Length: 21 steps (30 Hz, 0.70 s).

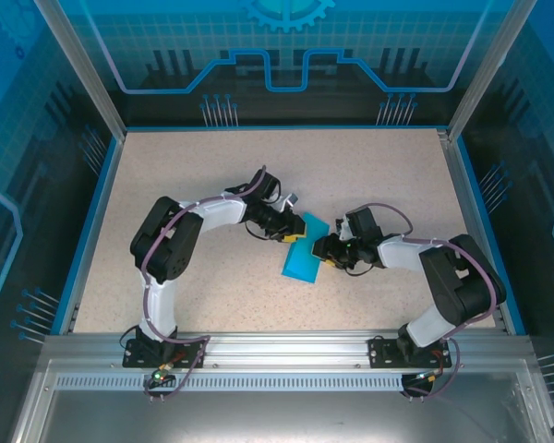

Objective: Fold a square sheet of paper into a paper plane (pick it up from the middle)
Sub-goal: Fold the triangle a second time at the center of the table.

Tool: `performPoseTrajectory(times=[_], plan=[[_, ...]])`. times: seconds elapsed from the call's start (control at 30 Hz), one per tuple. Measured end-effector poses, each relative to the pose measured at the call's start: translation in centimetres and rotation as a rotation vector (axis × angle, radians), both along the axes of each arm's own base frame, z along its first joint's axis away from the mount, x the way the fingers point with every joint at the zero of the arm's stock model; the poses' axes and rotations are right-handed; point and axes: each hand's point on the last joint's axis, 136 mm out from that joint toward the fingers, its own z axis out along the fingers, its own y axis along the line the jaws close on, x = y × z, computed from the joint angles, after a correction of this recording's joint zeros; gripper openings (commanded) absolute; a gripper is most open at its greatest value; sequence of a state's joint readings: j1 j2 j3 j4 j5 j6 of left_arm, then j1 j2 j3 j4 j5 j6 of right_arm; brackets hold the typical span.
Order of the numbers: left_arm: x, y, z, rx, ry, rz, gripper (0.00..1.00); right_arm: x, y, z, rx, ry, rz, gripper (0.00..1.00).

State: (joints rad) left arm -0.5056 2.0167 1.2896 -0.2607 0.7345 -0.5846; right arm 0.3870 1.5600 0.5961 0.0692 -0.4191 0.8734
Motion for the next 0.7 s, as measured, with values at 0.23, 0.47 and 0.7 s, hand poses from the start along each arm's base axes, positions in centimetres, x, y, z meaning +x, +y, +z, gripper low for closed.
performPoseTrajectory(times=[0.23,0.47,0.7], plan=[[-0.1,0.0,0.0,-0.004,-0.007,-0.009,0.01,0.0,-0.9,2.2,-0.034,-0.069,-0.007,0.46],[-0.1,0.0,0.6,-0.010,-0.026,-0.017,0.00,-0.1,-2.1,4.2,-0.077,-0.129,-0.039,0.46],[-0.6,1.5,5.0,0.031,-0.117,-0.044,0.00,0.2,-3.7,8.6,-0.101,-0.288,-0.102,0.51]])
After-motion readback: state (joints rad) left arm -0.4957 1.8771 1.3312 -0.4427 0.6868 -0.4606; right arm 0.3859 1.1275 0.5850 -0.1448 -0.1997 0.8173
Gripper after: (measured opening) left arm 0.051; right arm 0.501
